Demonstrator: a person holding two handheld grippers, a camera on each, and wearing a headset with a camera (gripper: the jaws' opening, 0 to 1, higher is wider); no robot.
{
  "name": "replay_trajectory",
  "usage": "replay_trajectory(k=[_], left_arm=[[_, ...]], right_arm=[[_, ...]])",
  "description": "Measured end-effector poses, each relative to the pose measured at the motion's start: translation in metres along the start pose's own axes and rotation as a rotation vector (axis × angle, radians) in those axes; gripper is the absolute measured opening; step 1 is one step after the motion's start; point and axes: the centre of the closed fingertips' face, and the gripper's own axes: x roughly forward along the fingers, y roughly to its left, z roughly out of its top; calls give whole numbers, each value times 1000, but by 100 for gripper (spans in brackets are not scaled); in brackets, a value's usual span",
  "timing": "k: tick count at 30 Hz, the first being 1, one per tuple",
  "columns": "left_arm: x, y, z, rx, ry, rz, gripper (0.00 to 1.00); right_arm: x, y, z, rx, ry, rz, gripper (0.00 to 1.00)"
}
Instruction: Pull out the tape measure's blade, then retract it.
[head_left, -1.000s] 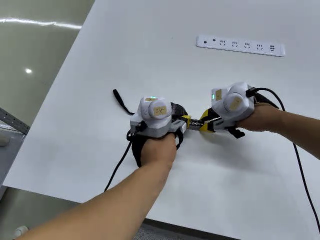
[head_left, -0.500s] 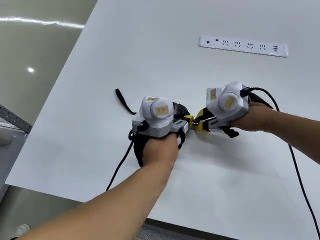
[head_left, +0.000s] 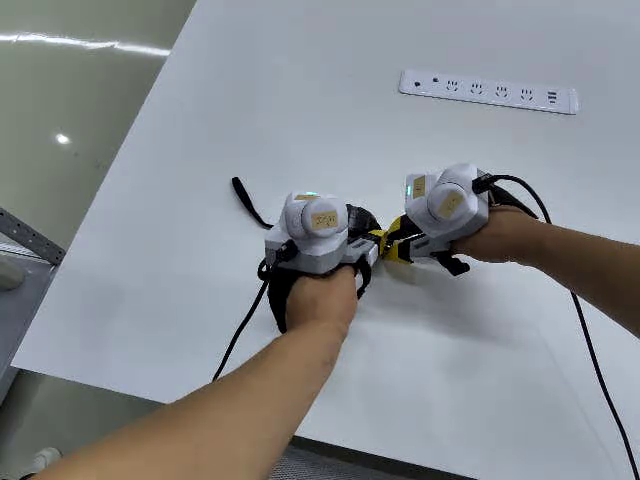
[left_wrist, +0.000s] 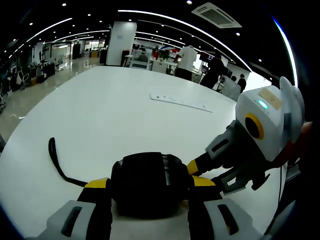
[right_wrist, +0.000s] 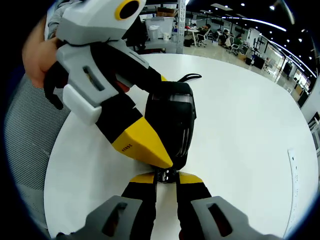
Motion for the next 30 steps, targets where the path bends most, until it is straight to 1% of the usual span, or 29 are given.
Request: replay_trajectory(k=[16, 24, 30], left_arm=[[0, 0, 0, -1, 0, 2, 58], [-1, 0, 0, 0, 4, 6, 59], [-1, 0, 0, -8, -2, 17, 60]], right_arm=[[3, -1, 1, 18, 6, -18, 11], [3, -2, 2, 9, 6, -27, 12], [4, -2, 2, 10, 13, -33, 13]])
